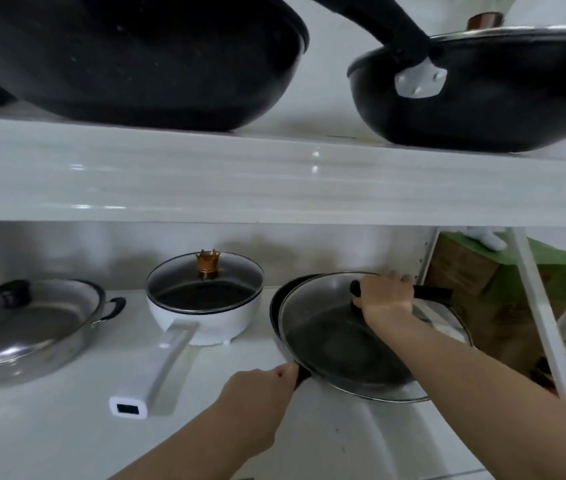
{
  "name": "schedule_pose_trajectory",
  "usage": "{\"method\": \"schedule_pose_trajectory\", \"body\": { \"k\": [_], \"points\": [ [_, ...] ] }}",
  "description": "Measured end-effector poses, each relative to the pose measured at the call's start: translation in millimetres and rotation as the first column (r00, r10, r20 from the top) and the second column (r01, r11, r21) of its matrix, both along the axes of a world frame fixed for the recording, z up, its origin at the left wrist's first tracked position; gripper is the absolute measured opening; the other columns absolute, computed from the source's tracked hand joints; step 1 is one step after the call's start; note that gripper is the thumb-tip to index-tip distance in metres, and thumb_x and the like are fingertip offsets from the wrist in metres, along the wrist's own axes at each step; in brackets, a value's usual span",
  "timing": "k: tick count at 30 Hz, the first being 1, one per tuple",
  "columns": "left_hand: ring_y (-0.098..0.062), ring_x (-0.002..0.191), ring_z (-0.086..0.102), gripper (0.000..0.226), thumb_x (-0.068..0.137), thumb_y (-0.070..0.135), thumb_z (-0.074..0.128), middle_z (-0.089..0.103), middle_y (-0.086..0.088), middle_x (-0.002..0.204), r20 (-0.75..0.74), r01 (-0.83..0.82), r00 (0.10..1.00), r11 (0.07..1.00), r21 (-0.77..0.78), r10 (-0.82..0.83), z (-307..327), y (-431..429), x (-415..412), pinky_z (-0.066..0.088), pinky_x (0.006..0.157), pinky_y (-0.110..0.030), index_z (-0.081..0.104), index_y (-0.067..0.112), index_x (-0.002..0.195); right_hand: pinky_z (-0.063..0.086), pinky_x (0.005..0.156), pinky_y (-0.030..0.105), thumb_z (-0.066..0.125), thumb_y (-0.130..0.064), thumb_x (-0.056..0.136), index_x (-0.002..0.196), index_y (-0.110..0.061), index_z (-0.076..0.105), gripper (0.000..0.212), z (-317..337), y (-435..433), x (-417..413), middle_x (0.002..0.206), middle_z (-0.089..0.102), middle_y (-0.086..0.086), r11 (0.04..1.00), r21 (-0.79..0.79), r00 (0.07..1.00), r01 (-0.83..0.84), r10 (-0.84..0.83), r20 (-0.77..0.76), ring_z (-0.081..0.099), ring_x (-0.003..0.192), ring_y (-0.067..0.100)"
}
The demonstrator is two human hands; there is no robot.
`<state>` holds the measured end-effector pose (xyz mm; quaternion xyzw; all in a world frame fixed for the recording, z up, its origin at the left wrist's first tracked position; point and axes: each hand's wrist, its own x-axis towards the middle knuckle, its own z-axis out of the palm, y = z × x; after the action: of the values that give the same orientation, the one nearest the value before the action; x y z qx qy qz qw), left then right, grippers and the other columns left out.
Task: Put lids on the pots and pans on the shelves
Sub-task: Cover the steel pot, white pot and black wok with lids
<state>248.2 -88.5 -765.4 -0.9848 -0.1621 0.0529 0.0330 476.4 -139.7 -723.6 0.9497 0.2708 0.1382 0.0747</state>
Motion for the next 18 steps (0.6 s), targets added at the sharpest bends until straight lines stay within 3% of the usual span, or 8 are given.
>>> {"method": "schedule_pose_trajectory", "body": {
  "k": [3,6,11,14,18],
  "points": [
    [-0.031,0.072,0.055,0.062,0.086,-0.002,0.054,0.058,-0.014,0.113,-0.014,-0.007,1.000,1.000,-0.001,0.007,-1.5,0.6,-0.1,0.039,0.061,-0.035,0.026,0.014,0.139,0.036,0.096,0.037,0.047,-0.034,0.096,0.097,-0.019,0.065,0.024,-9.5,13.8,6.1,0.113,0.065,0.005,0.997,0.069,1.000,-0.022,0.022,-0.008,0.054,0.109,0.027],
    [-0.019,0.051,0.032,0.062,0.085,-0.002,0.056,0.059,-0.014,0.109,0.001,-0.031,1.000,0.999,-0.027,0.031,-3.3,2.1,2.1,0.032,0.050,-0.031,0.027,0.014,0.138,0.038,0.091,0.035,0.050,-0.035,0.095,0.071,-0.020,0.052,0.028,-19.5,23.1,9.0,0.103,0.067,0.003,0.990,0.134,0.999,-0.047,0.050,-0.019,0.057,0.104,0.026],
    [-0.014,0.050,0.030,0.055,0.086,-0.002,0.055,0.058,-0.014,0.096,0.039,-0.025,0.999,0.998,-0.060,0.027,-3.9,2.8,3.6,0.022,0.044,-0.025,0.031,0.013,0.133,0.038,0.083,0.034,0.050,-0.032,0.094,0.059,-0.021,0.038,0.040,-28.1,27.1,18.7,0.084,0.053,0.001,0.987,0.141,0.997,-0.074,0.074,0.005,0.054,0.102,0.025],
    [-0.016,0.049,0.029,0.056,0.084,-0.006,0.053,0.047,-0.009,0.076,0.067,-0.031,0.997,0.999,-0.026,0.032,-5.6,2.6,3.8,0.023,0.044,-0.027,0.031,0.011,0.132,0.035,0.079,0.033,0.050,-0.032,0.094,0.069,-0.021,0.050,0.027,-31.7,29.5,24.2,0.093,0.065,0.002,0.987,0.132,0.995,-0.093,0.090,0.033,0.052,0.103,0.025],
    [-0.018,0.048,0.028,0.055,0.083,-0.007,0.050,0.036,-0.006,0.066,0.064,-0.016,0.998,1.000,0.007,0.016,-7.5,5.0,4.7,0.023,0.045,-0.028,0.030,0.010,0.131,0.036,0.083,0.033,0.047,-0.031,0.095,0.067,-0.022,0.052,0.030,-33.8,33.9,32.0,0.086,0.060,0.001,0.988,0.119,0.995,-0.096,0.091,0.050,0.049,0.103,0.024]
  ]
}}
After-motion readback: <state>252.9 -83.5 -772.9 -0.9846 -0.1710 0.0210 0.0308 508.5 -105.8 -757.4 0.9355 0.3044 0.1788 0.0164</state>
